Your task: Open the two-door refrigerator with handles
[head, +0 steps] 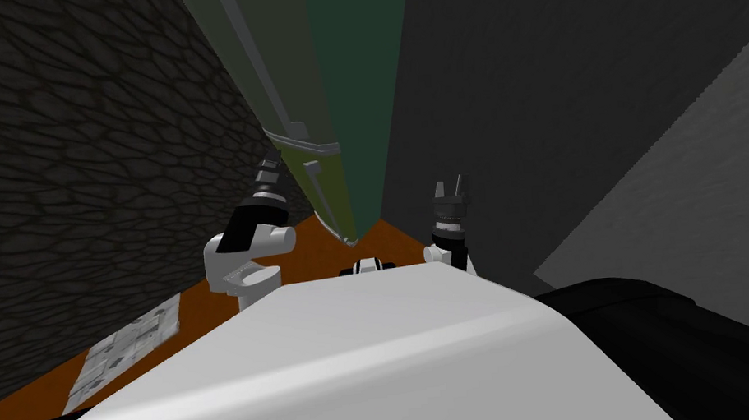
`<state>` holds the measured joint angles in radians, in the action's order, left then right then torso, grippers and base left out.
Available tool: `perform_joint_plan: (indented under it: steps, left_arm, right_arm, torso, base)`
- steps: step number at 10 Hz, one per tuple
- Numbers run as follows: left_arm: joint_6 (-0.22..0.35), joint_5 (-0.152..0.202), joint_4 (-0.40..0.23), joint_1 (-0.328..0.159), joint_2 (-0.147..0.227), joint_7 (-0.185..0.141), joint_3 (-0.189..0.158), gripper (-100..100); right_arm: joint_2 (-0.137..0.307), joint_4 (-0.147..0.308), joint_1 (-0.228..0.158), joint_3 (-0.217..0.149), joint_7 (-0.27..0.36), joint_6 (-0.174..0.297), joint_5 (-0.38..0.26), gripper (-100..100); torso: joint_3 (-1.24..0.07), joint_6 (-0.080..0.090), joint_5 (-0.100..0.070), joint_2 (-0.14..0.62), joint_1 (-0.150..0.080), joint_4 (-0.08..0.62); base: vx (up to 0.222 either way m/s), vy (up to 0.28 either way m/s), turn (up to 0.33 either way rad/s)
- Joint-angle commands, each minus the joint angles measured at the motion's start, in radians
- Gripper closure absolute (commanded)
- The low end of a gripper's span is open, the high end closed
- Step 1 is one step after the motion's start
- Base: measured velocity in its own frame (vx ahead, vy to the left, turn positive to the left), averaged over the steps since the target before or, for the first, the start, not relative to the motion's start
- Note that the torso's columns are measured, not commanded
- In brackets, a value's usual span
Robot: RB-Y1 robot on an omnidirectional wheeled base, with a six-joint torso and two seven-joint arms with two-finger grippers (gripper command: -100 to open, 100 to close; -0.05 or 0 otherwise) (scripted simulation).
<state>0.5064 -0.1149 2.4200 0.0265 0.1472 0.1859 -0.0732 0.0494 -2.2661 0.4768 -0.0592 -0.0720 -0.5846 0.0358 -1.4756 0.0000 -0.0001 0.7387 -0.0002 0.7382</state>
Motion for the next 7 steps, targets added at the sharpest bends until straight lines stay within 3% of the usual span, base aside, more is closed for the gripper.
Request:
perform_joint_plan:
  steps: [1,7]
  left_arm:
    - [0.062,0.001,0.001,-0.028,0.001,0.003,-0.007,-100]
    - [0.208,-0.001,0.001,-0.104,0.001,0.014,-0.021,-100]
  right_arm:
    - [0.000,0.000,0.000,0.000,0.000,0.000,0.000,0]
    - [0.000,0.000,0.000,0.000,0.000,0.000,0.000,0]
  torso:
    - [0.000,0.000,0.000,-0.001,0.000,0.000]
    - [0.000,0.000,0.000,-0.001,0.000,0.000]
  base:
    - [0.069,-0.015,0.005]
    - [0.074,-0.014,0.007]
